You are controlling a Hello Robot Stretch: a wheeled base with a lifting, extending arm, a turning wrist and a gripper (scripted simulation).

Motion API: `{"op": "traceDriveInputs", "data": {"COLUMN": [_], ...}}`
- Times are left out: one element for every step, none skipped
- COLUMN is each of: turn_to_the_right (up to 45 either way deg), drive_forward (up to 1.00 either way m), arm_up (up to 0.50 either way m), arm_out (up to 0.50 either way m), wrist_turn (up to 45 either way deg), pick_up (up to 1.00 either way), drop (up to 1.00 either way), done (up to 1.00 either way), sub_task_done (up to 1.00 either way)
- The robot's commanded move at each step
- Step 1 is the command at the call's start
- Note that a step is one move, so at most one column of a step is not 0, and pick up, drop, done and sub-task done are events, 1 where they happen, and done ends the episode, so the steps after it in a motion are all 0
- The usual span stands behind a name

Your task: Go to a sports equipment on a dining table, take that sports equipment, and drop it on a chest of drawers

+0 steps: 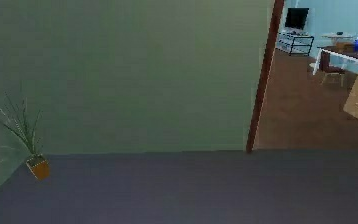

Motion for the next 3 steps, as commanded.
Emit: {"op": "traceDriveInputs", "data": {"turn_to_the_right": [0.0,45.0,0.0], "drive_forward": [0.10,0.00,1.00], "arm_up": [0.00,0.00,0.00], "arm_out": [0.00,0.00,0.00], "wrist_turn": [0.0,0.0,0.0], "pick_up": [0.00,0.00,0.00], "drop": [0.00,0.00,0.00], "done": [0.00,0.00,0.00], "sub_task_done": [0.00,0.00,0.00]}}
